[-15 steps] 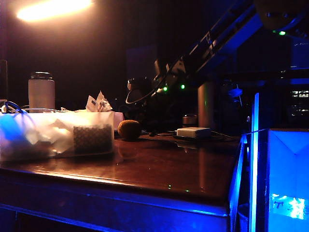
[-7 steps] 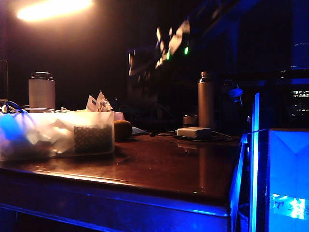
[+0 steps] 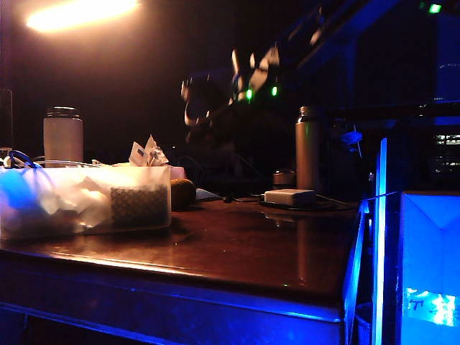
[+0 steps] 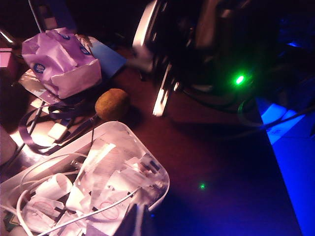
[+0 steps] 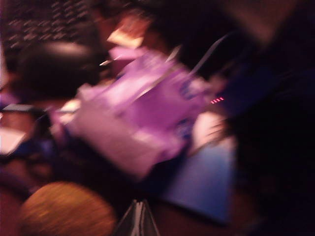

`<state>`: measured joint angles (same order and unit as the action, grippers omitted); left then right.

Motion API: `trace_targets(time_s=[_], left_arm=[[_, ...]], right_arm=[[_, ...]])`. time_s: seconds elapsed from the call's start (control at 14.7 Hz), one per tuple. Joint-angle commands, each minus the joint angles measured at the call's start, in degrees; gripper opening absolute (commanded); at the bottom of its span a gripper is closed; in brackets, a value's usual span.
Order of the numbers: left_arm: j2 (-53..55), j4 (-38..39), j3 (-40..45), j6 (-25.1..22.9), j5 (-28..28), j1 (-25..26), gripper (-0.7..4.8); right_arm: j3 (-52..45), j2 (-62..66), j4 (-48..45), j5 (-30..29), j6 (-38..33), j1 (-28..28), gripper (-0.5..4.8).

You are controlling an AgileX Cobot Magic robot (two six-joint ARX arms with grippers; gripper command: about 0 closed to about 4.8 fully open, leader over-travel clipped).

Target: Pick up the kiwi and place it into the translucent box.

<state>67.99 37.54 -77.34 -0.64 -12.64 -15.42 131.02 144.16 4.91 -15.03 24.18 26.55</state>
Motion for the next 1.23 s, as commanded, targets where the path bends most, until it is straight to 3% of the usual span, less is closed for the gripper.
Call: trace_targets(time_s=[0.07, 0.41, 0.75, 0.95, 1.23], left_arm=[[-0.2, -0.3, -0.2, 0.3, -0.2, 0.0, -0.05], [-0.2, -0.2, -0.2, 0.3, -0.3, 0.0, -0.05], [-0.2, 1.2, -0.2, 0.3, -0.3, 0.0, -0.05], [-0.2, 1.2, -0.2, 0.3, -0.3, 0.0, -0.05], [-0.2, 1.4, -0.2, 0.3, -0.3, 0.0, -0.05]], right_arm=[[0.0, 2.8, -3.6, -5.3, -0.4, 0.7, -0.01], [0.0, 5.1, -11.6, -5.7, -0.5, 3.3, -0.01], [0.0, 7.3, -6.6, 2.6, -0.5, 4.2, -0.01], [0.2, 7.0, -3.0, 4.3, -0.2, 4.2, -0.01], [2.4, 4.2, 7.8, 9.1, 0.0, 4.1, -0.01]])
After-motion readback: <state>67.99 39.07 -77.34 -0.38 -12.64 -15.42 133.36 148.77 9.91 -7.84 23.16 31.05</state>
